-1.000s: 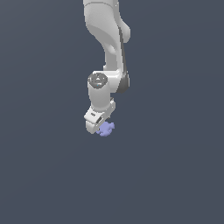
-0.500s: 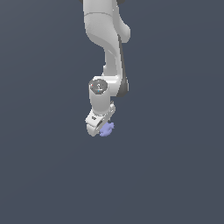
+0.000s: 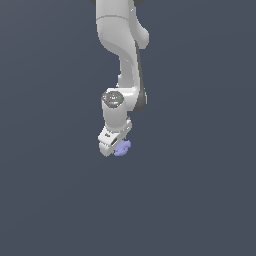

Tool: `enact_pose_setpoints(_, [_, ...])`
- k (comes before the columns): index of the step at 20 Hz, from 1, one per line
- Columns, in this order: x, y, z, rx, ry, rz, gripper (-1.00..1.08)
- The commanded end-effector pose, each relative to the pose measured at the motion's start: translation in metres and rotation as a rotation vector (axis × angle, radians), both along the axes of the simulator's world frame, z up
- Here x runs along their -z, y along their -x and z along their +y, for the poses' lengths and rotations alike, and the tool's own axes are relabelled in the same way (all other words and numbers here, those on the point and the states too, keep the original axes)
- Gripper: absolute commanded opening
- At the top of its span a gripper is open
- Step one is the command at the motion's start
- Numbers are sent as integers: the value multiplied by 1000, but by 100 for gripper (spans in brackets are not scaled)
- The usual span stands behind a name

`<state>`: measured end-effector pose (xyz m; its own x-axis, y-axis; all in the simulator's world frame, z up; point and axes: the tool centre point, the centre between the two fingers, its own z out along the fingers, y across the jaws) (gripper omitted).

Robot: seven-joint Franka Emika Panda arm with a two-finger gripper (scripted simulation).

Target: Pick up the object and move it to a goal position.

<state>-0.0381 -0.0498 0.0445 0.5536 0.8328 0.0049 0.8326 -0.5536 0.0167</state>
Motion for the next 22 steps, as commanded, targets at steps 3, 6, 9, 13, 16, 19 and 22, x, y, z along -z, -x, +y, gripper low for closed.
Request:
enact_pose_setpoints(3, [20,4,0,1,-5,17,-100])
enact_pose_setpoints(6, [20,4,0,1,-5,17,-100])
enact_pose_setpoints(9, [0,0,0,-2,0,1,-100])
enact_pose_setpoints(13, [-7,-1,5,-2,0,1,-100])
enact_pose_setpoints(16, [-19,-2,12,-2,0,2,-100])
enact_pose_setpoints(19, [-36,-4,23,-2,0,3,-100])
enact_pose_setpoints(22, [-57,-7,36,-2,0,5,-100])
